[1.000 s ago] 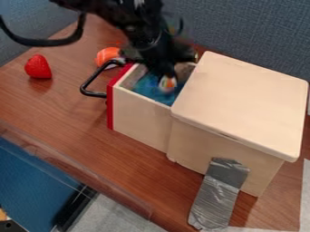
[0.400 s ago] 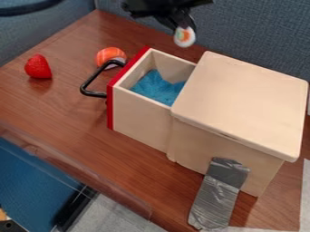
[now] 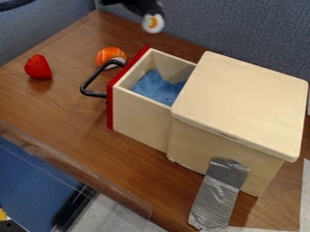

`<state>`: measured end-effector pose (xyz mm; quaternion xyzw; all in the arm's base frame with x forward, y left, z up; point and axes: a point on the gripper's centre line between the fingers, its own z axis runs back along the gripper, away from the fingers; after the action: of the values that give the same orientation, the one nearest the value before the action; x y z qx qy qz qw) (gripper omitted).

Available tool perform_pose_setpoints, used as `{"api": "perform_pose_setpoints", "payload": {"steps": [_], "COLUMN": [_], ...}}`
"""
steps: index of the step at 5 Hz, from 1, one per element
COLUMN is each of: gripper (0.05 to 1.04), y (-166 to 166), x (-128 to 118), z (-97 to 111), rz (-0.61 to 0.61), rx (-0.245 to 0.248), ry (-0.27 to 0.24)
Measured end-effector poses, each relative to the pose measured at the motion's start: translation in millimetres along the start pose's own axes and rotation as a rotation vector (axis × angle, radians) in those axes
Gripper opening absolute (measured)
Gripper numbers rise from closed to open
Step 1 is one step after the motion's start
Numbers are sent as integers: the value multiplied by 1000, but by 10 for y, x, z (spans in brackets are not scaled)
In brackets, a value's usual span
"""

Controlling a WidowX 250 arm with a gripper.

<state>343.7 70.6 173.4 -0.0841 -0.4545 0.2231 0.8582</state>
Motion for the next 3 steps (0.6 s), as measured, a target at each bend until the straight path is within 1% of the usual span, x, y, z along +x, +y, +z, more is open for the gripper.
{"api": "perform_pose_setpoints", "payload": {"steps": [1,3], "gripper": [68,68], "y": [292,700], "x": [122,331], "z": [-115,-412], "rz": [48,63], "rx": [56,163], "ry": [-5,-30]}}
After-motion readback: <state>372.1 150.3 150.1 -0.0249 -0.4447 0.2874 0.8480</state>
